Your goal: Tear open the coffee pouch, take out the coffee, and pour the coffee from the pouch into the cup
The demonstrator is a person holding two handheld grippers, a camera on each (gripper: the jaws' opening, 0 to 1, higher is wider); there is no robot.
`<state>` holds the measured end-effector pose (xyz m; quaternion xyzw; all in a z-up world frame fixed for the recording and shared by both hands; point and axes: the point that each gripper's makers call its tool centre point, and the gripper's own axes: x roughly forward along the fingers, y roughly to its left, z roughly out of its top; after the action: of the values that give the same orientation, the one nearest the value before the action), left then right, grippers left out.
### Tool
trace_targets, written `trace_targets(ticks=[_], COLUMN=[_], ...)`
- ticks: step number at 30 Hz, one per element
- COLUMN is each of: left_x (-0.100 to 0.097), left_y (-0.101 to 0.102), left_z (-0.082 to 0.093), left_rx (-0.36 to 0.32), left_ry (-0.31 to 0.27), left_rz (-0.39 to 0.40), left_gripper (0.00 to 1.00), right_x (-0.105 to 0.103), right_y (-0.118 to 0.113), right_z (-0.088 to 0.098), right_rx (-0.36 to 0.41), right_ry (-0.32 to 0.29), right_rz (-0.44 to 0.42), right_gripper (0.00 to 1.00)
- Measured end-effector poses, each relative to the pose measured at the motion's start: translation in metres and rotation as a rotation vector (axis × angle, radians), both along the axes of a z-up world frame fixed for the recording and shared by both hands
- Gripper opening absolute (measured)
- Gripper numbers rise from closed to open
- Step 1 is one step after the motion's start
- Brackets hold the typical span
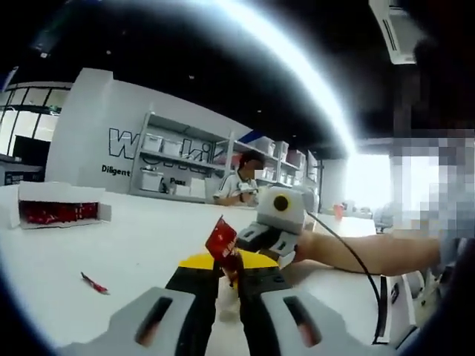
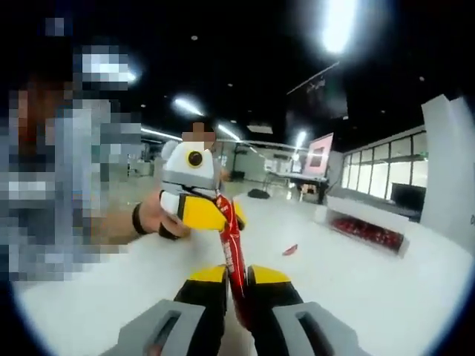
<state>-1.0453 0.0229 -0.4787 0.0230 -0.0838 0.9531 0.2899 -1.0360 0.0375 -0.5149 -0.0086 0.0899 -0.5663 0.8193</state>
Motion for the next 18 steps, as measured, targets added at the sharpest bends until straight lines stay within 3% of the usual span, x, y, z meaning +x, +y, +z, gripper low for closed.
trace_targets(ticks=[7, 18], left_x=[0.005, 0.004], left_y=[0.002, -0.001], left_z=[0.002, 0.006], left_rx=[0.033, 0.056], left_ry=[0.003, 0.012], left_rz=[-0.015, -0.026], left_gripper=[0.11, 0.11], right_x=[0.0, -0.003], right_y=[0.007, 0.013], right_z=[0.009, 0.021], right_rx=[-0.03, -0.078], right_ry=[-0.062, -0.111], right_rz=[0.011, 0.014], right_gripper=[0.12, 0.12])
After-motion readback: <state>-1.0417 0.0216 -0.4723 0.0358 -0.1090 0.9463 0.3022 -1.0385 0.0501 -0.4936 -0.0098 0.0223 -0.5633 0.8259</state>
